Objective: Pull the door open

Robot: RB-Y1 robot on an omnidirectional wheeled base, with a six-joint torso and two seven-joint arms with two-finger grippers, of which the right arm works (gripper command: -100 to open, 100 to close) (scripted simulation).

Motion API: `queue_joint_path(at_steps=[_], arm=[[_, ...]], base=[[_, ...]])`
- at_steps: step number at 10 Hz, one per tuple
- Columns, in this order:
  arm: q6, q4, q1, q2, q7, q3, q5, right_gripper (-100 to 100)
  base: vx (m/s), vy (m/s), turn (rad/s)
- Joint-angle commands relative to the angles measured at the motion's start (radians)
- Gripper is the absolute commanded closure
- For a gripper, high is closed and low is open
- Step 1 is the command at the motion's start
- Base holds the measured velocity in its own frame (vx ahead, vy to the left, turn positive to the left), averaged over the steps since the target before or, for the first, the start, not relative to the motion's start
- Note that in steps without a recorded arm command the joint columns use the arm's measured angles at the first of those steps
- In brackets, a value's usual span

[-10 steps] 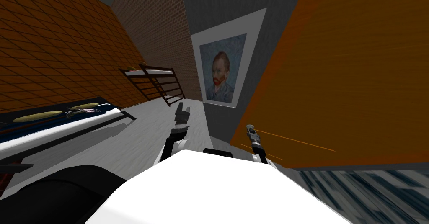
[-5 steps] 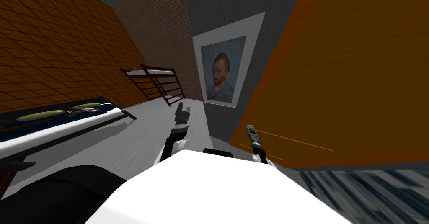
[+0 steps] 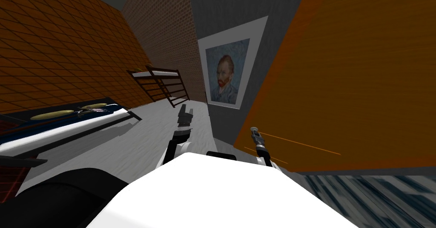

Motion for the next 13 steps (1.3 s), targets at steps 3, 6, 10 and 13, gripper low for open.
queue_joint_path(at_steps=[3,6,10,13], arm=[[-0.001,0.006,-0.003,0.001,-0.101,0.013,-0.023,100],[0.000,0.008,-0.004,-0.001,-0.167,0.019,-0.038,100],[0.000,0.010,-0.006,-0.003,-0.272,0.031,-0.063,100],[0.001,0.012,-0.008,-0.005,-0.344,0.040,-0.081,100]], base=[[-0.033,-0.013,0.038],[-0.029,-0.011,0.027],[-0.031,-0.010,0.038],[-0.033,-0.014,0.033]])
